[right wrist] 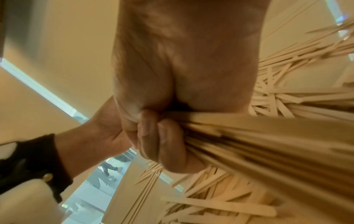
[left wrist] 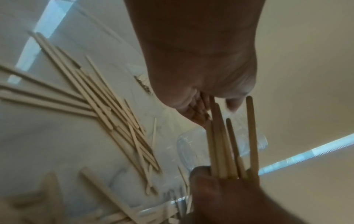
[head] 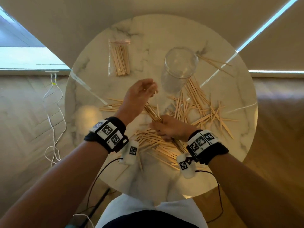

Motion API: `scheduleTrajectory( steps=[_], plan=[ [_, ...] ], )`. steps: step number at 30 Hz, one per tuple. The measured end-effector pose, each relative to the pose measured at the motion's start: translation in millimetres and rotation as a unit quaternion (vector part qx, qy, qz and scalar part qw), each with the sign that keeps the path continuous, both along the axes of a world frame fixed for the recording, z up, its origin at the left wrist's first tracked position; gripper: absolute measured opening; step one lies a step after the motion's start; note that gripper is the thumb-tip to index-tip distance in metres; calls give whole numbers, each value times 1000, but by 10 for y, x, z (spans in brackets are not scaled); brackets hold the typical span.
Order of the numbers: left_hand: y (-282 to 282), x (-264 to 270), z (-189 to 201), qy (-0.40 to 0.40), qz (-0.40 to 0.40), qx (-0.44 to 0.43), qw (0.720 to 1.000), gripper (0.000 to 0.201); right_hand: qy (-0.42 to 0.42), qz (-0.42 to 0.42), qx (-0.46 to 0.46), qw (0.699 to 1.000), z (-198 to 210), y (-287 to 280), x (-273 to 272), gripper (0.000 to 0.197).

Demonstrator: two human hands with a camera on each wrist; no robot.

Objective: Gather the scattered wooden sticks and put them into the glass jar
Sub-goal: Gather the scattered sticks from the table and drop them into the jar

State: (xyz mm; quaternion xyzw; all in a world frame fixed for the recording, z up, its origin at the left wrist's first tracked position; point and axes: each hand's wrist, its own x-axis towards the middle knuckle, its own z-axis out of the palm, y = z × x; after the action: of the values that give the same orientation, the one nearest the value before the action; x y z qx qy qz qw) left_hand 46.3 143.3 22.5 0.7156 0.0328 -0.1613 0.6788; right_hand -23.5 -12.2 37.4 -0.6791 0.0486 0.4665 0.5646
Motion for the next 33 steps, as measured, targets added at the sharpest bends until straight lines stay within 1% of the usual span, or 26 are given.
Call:
scheduleTrajectory(
  steps=[1, 4, 6, 9, 11, 13, 14, 16, 18, 19, 21, 22, 23, 24, 25, 27, 28, 30, 31, 33],
  plan=[
    [12, 0, 4, 8, 17, -11, 1000, 32, 2, 0, -2, 1000, 4, 5, 10, 34],
    [111, -19, 15, -3, 62, -16, 998, 28, 15, -13, -16, 1000, 8, 1, 39, 30],
    [166, -59, 1, -23, 41, 10, 999, 20, 7, -39, -29, 999, -10, -15, 65, 29],
    [184, -173, -51, -47, -35, 46, 997, 2, -10, -55, -54, 997, -7, -34, 113, 31],
    [196, -197, -86, -73, -32, 74, 994, 16, -6, -49, -55, 997, 8, -16, 147, 33],
    [186, -176, -60, -104, 12, 74, 992, 32, -3, -43, -40, 998, 25, 37, 176, 35],
    [150, -153, -22, -111, 15, 62, 992, 38, -5, -39, -33, 999, 33, 68, 189, 33],
    [43, -121, 35, -107, -40, 70, 991, 39, -2, -47, -23, 999, 26, 126, 207, 24],
    [-28, -101, 64, -101, -99, 110, 984, 36, -3, -73, -30, 997, 15, 149, 223, 15],
    [-25, -97, 67, -104, -108, 119, 981, 37, -7, -90, -33, 995, 9, 151, 227, 13],
    [49, -103, 56, -135, -93, 119, 979, 43, -22, -141, -32, 989, 10, 135, 234, 14],
    [94, -131, 48, -159, -76, 115, 978, 48, -29, -185, -29, 982, 21, 121, 229, 19],
    [127, -189, 31, -186, -64, 114, 974, 53, -32, -248, -18, 968, 28, 108, 222, 27],
    [142, -281, 11, -211, -58, 109, 970, 59, -30, -325, 9, 945, 32, 94, 214, 34],
    [141, -402, -17, -225, -57, 102, 967, 64, -26, -401, 51, 914, 38, 82, 205, 39],
    [124, -679, -86, -225, -72, 79, 968, 70, -19, -530, 137, 836, 64, 54, 199, 43],
    [124, -808, -138, -226, -79, 68, 969, 72, -12, -581, 166, 797, 83, 37, 199, 43],
    [106, -993, -222, -238, -64, 61, 967, 73, 9, -654, 196, 731, 115, 16, 172, 42],
    [79, -1035, -237, -241, -41, 59, 968, 73, 19, -674, 204, 710, 126, 32, 139, 41],
    [-16, -1040, -183, -233, 18, 49, 971, 69, 42, -691, 221, 687, 131, 107, 44, 41]
  ],
)
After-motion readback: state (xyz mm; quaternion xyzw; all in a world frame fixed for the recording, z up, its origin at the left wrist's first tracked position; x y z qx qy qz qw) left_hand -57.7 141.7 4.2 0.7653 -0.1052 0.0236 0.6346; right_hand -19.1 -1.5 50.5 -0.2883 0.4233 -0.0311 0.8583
